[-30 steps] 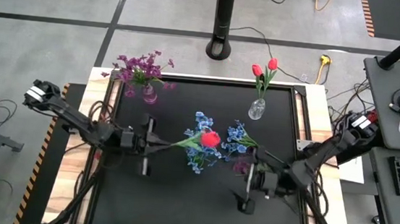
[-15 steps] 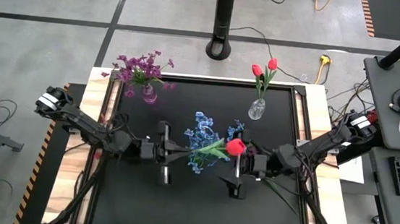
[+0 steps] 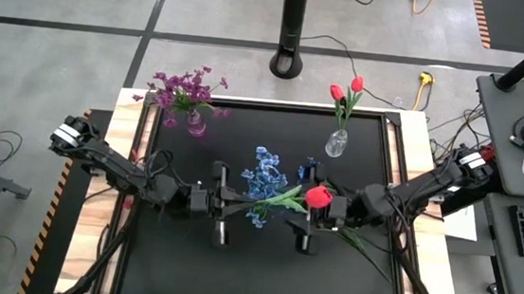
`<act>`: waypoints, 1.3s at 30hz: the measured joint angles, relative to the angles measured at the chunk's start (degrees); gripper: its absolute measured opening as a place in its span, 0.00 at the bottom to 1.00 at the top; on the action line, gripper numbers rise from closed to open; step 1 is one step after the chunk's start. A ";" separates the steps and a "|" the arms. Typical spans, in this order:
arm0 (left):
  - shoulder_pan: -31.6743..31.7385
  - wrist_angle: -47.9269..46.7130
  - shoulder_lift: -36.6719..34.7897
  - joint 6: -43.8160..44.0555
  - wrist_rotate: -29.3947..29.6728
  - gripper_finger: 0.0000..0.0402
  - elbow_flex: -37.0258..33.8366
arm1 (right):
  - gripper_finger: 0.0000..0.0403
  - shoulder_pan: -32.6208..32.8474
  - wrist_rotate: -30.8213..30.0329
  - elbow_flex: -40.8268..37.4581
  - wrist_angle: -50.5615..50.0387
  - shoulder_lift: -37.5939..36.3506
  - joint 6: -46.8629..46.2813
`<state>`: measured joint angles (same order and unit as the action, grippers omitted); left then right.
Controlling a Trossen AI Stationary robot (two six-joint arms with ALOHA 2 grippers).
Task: Sort flowers into vase by color
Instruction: Put the red flower into the transparent crystal vase
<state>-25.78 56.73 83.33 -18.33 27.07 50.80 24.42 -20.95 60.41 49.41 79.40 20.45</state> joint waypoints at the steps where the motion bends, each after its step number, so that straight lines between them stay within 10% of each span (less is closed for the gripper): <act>1: 0.00 0.02 0.00 0.69 0.02 0.00 0.01 | 0.51 -0.21 0.00 0.12 0.09 0.09 -0.22; 22: 0.85 3.32 0.94 2.14 0.96 0.06 0.01 | 0.04 -2.46 0.31 0.26 -1.38 0.59 -1.12; 29: 0.64 -1.53 -0.51 3.75 3.01 0.26 0.01 | 0.05 -2.44 -0.47 0.21 -3.07 -0.44 -0.98; 39: -4.18 -22.49 -11.65 3.85 16.84 0.57 0.11 | 0.04 -3.00 -17.60 0.21 -16.10 -15.00 3.38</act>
<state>-29.96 34.24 71.68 -14.48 43.91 50.91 21.42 -38.55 60.62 33.31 64.39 23.83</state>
